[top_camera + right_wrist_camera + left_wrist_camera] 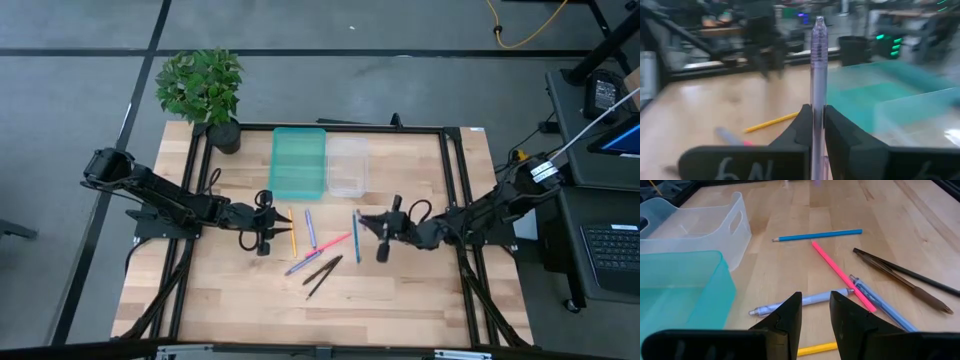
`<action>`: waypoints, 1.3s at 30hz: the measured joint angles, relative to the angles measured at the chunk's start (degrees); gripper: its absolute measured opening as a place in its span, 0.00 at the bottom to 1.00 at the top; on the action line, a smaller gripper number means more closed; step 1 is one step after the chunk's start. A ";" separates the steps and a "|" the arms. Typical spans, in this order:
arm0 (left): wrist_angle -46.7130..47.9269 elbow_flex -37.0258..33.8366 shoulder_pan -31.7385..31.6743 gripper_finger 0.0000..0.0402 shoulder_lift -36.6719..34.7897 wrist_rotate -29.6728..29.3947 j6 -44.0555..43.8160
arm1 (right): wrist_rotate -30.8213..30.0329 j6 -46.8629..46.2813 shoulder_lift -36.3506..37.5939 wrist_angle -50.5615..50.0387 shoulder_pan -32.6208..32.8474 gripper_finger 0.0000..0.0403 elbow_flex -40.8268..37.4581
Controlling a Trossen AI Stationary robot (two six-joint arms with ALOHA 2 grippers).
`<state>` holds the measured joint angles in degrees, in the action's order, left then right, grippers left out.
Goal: Sort pens & pencils
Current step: Put the bottom purple pen into the transparent bin
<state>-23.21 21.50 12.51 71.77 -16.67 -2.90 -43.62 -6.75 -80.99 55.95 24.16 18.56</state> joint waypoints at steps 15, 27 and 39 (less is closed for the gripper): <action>0.00 0.00 0.00 0.23 0.00 -0.76 0.31 | -8.75 -1.88 -5.94 6.08 -10.54 0.07 0.69; 0.03 0.00 -0.02 0.23 0.00 -0.76 0.44 | 1.77 8.80 -8.44 12.06 -19.79 0.07 6.69; 1.92 0.00 0.00 0.23 0.00 -0.70 -0.40 | 12.07 0.10 -8.43 -13.20 -30.25 0.07 16.16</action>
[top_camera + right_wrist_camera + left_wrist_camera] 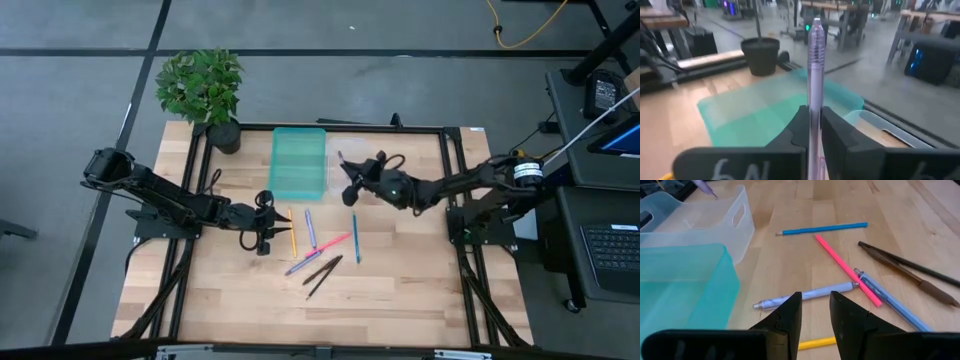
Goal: Sort pens & pencils
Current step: Put the bottom purple pen into the transparent bin
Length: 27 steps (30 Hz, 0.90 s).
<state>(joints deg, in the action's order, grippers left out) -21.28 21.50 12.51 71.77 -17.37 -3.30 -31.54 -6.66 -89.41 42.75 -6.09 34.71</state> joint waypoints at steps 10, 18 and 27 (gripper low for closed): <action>1.37 0.00 0.33 0.23 -0.01 0.17 -1.10 | 5.74 -5.16 0.02 -31.15 -5.94 0.07 12.77; 1.36 0.00 0.33 0.23 0.00 0.19 -1.09 | 9.78 -8.29 0.03 -47.17 -7.61 0.07 19.13; 1.34 0.00 0.33 0.23 -0.01 1.81 -1.10 | 17.35 -6.91 0.03 -54.83 -9.53 0.07 23.38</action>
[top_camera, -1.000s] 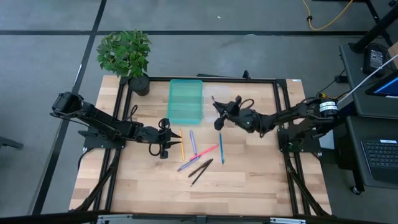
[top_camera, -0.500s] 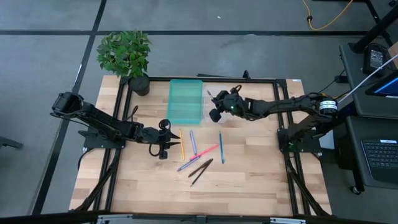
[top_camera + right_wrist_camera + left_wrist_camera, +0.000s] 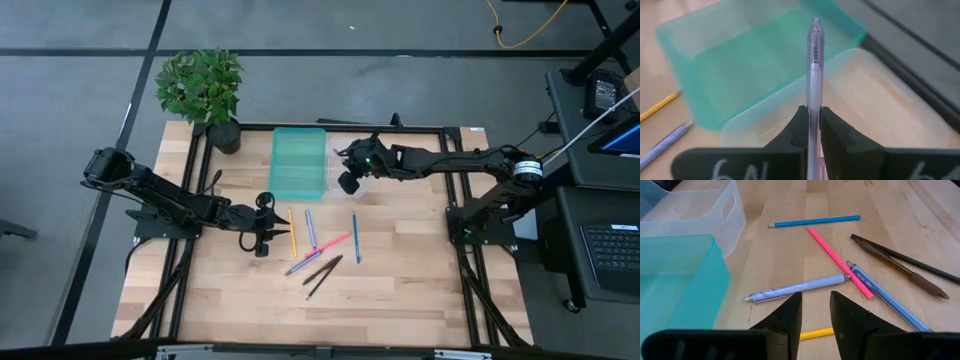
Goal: Sort pens & pencils
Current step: Put the bottom purple pen into the transparent bin
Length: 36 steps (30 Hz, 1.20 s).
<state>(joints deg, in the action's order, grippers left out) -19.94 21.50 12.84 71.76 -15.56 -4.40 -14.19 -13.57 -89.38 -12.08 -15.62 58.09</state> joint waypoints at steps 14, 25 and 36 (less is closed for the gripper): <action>-0.09 0.00 0.00 0.23 0.01 0.01 0.02 | 5.24 0.36 0.00 -6.04 -3.47 0.07 0.76; -0.33 0.00 -0.02 0.23 0.01 0.01 0.02 | 5.35 0.36 -5.60 -2.40 -4.20 0.07 0.78; -0.22 0.02 -0.02 0.23 0.01 0.01 0.04 | 5.80 0.02 -9.05 -1.27 -6.40 0.07 0.76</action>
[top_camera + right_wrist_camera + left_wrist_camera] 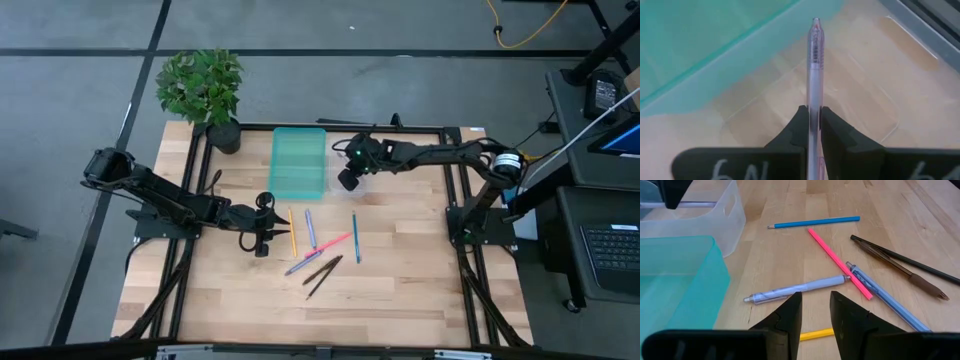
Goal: Sort pens & pencils
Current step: Put the bottom purple pen into the transparent bin, then put the brown pen into the transparent bin
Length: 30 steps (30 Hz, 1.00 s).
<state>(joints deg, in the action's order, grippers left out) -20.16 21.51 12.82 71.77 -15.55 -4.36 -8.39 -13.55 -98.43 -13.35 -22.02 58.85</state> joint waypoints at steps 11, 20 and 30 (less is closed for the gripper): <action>0.07 0.01 0.00 0.23 -0.01 0.00 0.00 | -0.26 -0.11 -0.02 2.46 0.00 0.15 0.00; 0.17 0.00 0.01 0.23 0.00 0.01 0.00 | -1.48 0.35 -0.02 3.06 0.00 0.22 0.00; -0.04 0.01 -0.07 0.23 -0.02 -0.02 -0.02 | 4.01 2.47 3.72 2.92 0.37 0.15 1.91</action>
<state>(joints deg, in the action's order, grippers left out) -20.20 21.52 12.75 71.75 -15.57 -4.38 -4.38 -11.08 -94.71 -10.42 -21.65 60.76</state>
